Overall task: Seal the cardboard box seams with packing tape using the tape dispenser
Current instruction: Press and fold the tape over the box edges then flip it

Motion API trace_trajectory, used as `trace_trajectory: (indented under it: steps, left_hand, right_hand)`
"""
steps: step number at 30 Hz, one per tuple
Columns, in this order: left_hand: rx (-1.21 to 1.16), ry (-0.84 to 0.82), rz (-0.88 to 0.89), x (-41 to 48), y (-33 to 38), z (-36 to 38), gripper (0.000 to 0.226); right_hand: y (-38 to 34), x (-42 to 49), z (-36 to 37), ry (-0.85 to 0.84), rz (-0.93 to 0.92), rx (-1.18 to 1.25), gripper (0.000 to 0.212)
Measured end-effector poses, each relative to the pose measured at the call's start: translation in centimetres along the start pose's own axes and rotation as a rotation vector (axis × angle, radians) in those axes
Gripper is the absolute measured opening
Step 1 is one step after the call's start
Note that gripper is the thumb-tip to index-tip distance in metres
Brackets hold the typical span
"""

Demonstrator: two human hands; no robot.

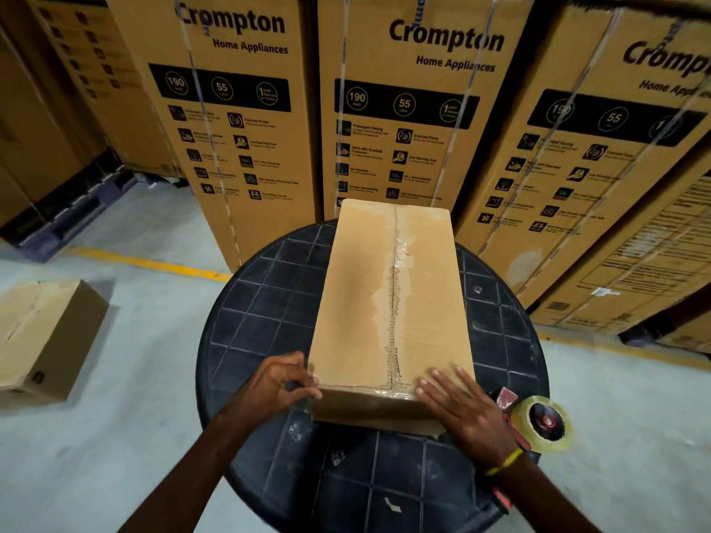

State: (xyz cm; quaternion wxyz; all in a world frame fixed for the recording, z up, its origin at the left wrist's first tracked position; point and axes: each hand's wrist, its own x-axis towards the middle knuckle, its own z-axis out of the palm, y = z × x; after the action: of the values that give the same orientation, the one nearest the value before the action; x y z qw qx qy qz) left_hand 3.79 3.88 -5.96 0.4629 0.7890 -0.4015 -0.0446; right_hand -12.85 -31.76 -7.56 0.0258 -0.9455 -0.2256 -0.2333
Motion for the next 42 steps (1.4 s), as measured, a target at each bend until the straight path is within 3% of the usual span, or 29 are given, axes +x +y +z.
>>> trace_trajectory:
  steps: [4,7,10,13,16,18,21,25,29,31,34,36,39,42]
  left_hand:
    - [-0.268,0.05,-0.3,0.1,0.2,0.0,0.026]
    - [-0.593,-0.003,-0.567,0.2,-0.1,-0.2,0.036]
    - [-0.791,-0.072,-0.67,0.5,0.1,0.0,0.036]
    - [-0.83,-0.099,-0.709,1.1,0.3,-0.1,0.039]
    - [-0.59,-0.191,-0.752,1.9,1.5,-1.1,0.043]
    - [-0.225,-0.231,-0.836,2.8,2.7,-2.3,0.061]
    - [0.3,-0.204,-0.894,4.7,5.9,-3.1,0.08]
    - [0.286,-0.108,-0.706,8.4,10.8,0.7,0.097]
    - [0.49,-0.182,-0.766,10.8,11.3,6.3,0.164]
    - [0.558,-0.224,-0.816,10.3,10.3,8.1,0.182]
    - [0.645,-0.203,-0.772,8.8,8.7,8.7,0.175]
    - [0.71,-0.235,-0.712,7.7,8.3,8.0,0.168]
    - [0.722,-0.363,-0.597,5.4,8.1,6.2,0.166]
    - [0.767,-0.447,-0.458,2.2,7.8,4.5,0.169]
  right_hand:
    - [2.1,-2.2,-2.2,-0.1,0.066,0.016,0.043]
    - [2.1,-2.2,-2.1,-0.136,0.211,0.223,0.04]
    - [1.7,-1.8,-2.3,-0.096,0.382,0.444,0.046]
    - [2.6,-0.8,-3.7,-0.096,0.412,0.49,0.048]
    - [4.3,-1.2,-3.8,-0.212,0.302,0.475,0.054]
    - [4.8,-1.8,-3.1,-0.249,0.308,0.439,0.057]
    - [3.0,-2.1,-1.9,-0.166,0.362,0.416,0.053]
    - [-2.1,-1.3,-0.5,-0.079,0.325,0.327,0.041]
    - [-11.1,2.7,1.2,-0.229,0.286,0.292,0.035]
    - [-13.4,4.4,1.5,-0.268,0.211,0.309,0.037]
    - [-12.0,7.4,-2.5,-0.252,0.265,0.579,0.017]
    - [-9.3,7.9,-3.8,-0.099,0.44,0.747,0.012]
    - [-5.7,9.8,-4.2,0.039,0.563,0.739,0.024]
    - [-5.3,12.7,-2.8,-0.092,0.547,0.688,0.027]
